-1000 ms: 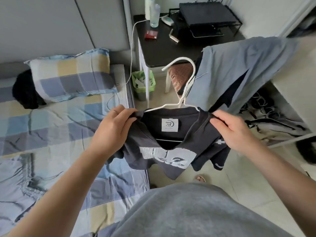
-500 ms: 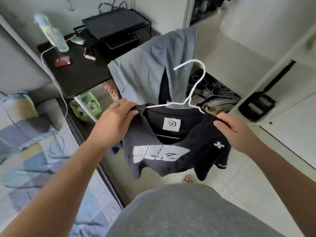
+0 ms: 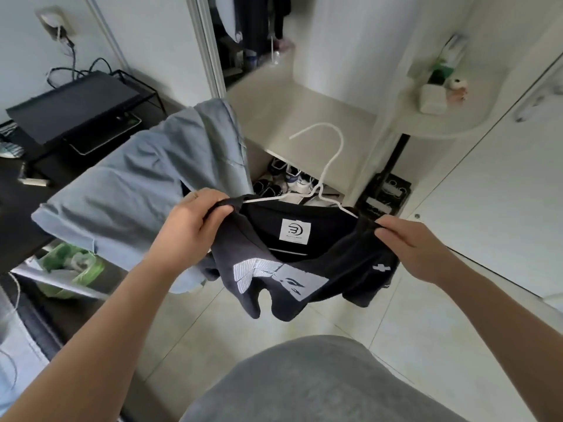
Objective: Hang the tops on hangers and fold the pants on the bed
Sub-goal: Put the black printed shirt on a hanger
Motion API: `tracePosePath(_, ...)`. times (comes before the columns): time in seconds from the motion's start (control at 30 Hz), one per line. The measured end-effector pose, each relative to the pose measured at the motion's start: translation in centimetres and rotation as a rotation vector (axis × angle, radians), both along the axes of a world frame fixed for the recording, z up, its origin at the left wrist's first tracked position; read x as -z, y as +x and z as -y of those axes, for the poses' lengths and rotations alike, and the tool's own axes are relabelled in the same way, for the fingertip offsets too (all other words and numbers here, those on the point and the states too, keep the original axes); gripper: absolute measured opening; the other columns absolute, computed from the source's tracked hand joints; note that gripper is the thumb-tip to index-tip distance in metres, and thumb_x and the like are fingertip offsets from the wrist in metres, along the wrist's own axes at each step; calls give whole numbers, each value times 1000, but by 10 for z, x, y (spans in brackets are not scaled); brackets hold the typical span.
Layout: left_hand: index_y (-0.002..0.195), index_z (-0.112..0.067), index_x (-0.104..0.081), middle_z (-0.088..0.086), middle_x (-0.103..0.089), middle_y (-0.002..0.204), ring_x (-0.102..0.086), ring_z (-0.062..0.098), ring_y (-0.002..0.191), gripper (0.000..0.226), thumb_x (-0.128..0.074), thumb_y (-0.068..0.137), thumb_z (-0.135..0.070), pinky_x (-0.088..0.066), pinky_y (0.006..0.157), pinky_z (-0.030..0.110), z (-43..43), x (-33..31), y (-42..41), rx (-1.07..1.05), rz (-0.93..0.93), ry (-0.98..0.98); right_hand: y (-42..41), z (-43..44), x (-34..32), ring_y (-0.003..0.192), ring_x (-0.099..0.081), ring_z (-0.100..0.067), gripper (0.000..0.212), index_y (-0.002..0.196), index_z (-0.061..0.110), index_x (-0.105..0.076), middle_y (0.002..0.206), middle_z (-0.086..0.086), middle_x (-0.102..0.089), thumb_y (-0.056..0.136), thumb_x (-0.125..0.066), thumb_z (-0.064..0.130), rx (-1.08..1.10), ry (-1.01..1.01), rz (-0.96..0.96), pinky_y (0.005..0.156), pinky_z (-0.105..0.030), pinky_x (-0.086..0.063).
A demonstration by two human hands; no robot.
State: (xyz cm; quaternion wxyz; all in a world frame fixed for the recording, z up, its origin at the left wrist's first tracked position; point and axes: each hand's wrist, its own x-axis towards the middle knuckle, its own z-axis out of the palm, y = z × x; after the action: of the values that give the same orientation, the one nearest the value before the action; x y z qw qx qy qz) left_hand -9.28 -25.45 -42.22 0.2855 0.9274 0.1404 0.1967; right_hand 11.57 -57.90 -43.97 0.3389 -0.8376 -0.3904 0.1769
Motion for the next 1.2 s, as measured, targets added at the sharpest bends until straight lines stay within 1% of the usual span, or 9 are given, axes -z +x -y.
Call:
tracePosePath(0.23,117,-12,-68,4,-67,107,-56,32,98,30,-46,101,-25,-44,94,44,-21,-3,94,38,21,101,24,-9,-29,59,-43,-6,24,68,27,-52,62,14,-45,92,-48,30,219,226,-281,55,-15,-35)
tracePosePath(0.33,131,-20,-63,5,-63,122,-54,35,115,32,-52,102,-26,-38,103,50,-37,-1,136,7,24,123,31,-18,-42,59,-45,-10,25,69,21,-54,62,7,-47,92,-52,29,327,299,-390,55,-18,-37)
tracePosePath(0.47,143,-23,-50,5,-54,136,-43,28,127,47,-61,98,-26,-32,112,41,-50,-2,181,96,42,-18,37,-36,-48,60,-51,-9,36,68,21,-58,65,5,-51,102,-50,12,478,408,-430,56,-17,-43)
tracePosePath(0.63,134,-32,-56,-12,-58,127,-52,9,121,36,-57,98,-32,-43,105,32,-71,-16,207,363,-79,-238,36,-99,-62,81,-69,-15,25,86,18,-72,87,-4,-71,101,-52,17,653,681,-559,70,-25,-58)
tracePosePath(0.8,123,-31,-64,-20,-65,112,-59,-3,108,26,-55,99,-35,-49,98,26,-119,-32,210,488,-166,-304,46,-199,-63,96,-65,-26,16,99,8,-68,102,-16,-68,98,-56,19,610,750,-628,88,-41,-54)
tracePosePath(0.93,122,-34,-63,-19,-67,110,-60,-8,104,29,-56,95,-43,-44,87,7,-159,-42,207,547,-210,-356,62,-272,-65,81,-61,-25,13,91,13,-66,88,-13,-63,87,-61,24,553,722,-526,70,-32,-53)
tracePosePath(1.0,124,-33,-63,-19,-67,111,-59,-9,105,33,-61,93,-44,-44,85,4,-173,-47,206,560,-214,-386,74,-301,-74,79,-57,-25,12,87,12,-62,84,-13,-58,85,-61,24,563,708,-444,72,-37,-50)
tracePosePath(1.07,125,-35,-61,-23,-65,110,-59,-10,104,42,-63,87,-53,-45,85,6,-181,-52,208,582,-215,-387,88,-322,-87,79,-53,-26,17,86,8,-58,83,-13,-54,85,-61,24,584,726,-375,73,-39,-47)
tracePosePath(1.2,115,-44,-52,-27,-59,109,-54,-7,105,54,-52,73,-78,-50,92,25,-198,-69,230,570,-186,-210,125,-360,-121,70,-46,-25,33,88,-2,-49,77,-12,-49,84,-61,28,612,754,-246,55,-28,-43)
